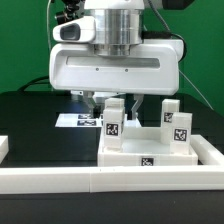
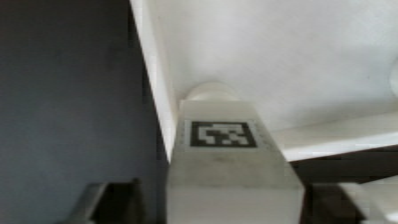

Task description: Assemble square table

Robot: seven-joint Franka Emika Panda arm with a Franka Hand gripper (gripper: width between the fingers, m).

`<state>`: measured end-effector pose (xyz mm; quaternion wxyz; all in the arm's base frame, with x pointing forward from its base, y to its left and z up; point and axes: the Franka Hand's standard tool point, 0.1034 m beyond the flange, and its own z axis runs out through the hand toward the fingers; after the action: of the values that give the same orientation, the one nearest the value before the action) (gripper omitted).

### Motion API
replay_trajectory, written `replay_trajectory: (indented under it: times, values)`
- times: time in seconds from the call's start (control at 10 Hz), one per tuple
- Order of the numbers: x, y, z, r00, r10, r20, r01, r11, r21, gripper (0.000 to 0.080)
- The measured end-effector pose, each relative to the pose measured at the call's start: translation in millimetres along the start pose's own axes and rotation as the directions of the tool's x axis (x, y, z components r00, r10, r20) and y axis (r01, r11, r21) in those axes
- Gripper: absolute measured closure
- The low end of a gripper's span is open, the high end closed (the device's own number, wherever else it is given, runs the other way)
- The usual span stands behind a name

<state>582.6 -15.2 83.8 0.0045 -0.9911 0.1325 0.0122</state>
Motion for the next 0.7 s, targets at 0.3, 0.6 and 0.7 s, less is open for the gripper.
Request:
replay_trajectory:
  times: [0.3,0.6,0.7]
  values:
    - [0.0,0.2,0.2,0.999,0.047,0.000,-0.047,0.999,0.000,0.0511]
    - [-0.1,0.4,0.5,0.963,0.271,0.001,-0.271,0.963,0.000,0.0511]
    - [-0.2,0.4,0.9,0.935,0.353,-0.002,-0.353,0.935,0.003,0.0511]
